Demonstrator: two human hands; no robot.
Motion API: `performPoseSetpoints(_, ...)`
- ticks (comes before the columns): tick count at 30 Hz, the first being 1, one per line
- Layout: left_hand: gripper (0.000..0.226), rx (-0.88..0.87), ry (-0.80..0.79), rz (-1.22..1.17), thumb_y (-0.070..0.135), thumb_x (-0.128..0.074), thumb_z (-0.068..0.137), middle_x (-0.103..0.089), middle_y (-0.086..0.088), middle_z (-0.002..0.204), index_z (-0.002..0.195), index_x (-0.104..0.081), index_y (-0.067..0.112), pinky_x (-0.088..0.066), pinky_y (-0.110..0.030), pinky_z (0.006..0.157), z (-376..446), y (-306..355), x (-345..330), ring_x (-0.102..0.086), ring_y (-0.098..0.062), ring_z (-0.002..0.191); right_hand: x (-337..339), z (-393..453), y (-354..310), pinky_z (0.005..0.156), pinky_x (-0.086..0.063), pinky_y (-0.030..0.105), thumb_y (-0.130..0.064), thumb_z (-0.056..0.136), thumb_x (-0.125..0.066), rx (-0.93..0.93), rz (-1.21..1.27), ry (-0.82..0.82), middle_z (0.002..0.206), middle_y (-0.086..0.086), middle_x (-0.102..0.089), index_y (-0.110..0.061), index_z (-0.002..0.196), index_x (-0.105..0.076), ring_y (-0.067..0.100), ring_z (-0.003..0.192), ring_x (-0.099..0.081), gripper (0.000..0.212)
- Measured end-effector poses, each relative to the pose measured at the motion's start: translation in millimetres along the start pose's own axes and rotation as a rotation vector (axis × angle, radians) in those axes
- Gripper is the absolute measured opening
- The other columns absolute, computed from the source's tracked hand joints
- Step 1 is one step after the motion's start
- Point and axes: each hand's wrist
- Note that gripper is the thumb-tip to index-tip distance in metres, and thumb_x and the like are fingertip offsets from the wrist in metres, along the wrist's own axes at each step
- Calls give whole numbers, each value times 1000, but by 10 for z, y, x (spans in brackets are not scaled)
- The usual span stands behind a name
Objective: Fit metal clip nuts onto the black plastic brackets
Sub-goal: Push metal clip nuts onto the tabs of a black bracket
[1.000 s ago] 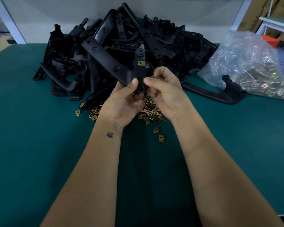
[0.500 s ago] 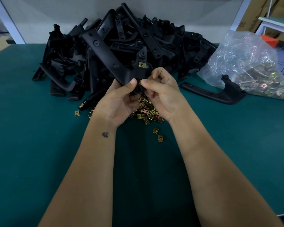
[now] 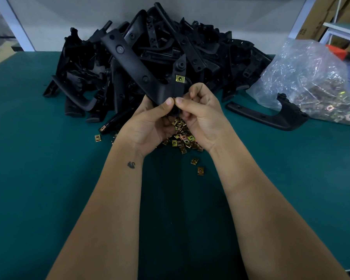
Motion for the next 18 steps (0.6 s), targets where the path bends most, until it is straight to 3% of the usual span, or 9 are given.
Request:
performPoseSetpoints(6,28,12,-60,-10,19,-62,86,-67,0,105,113,-54,23,-33,-19,53,-1,6,28,-62,-13,77,25,-2,-8,56,-37,20,13,88,-56,-15,-13,-37,57,-8,-51,-16,76,-41,3,52,-45,35)
performPoseSetpoints(9,23,1,-56,-61,16,-61,90,-67,-2,107,111,-58,23,-42,-19,54,24,-28,16,-60,-15,82,44,7,-23,57,-39,19,12,88,-58,-19,-3,-15,61,-6,-53,-16,78,-44,4,53,-45,33)
performPoseSetpoints(14,25,-82,26,-271,6,-58,93,-71,-4,106,116,-58,15,-54,-21,73,65,-104,-31,-68,-14,89,-5,5,6,56,-45,18,1,90,-64,1,-50,109,68,-3,-58,-14,85,-57,5,56,-50,17)
performPoseSetpoints(18,20,-112,92,-366,6,-51,98,-71,-3,101,113,-59,15,-54,-20,75,86,-130,-63,-65,-13,87,-69,-8,50,57,-46,20,-15,93,-66,140,-299,237,71,-7,-63,-14,85,-65,4,58,-55,8)
Point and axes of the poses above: each hand's wrist, its own z-axis towards the middle knuckle, its own x-axis out of the back of the hand, y = z × x
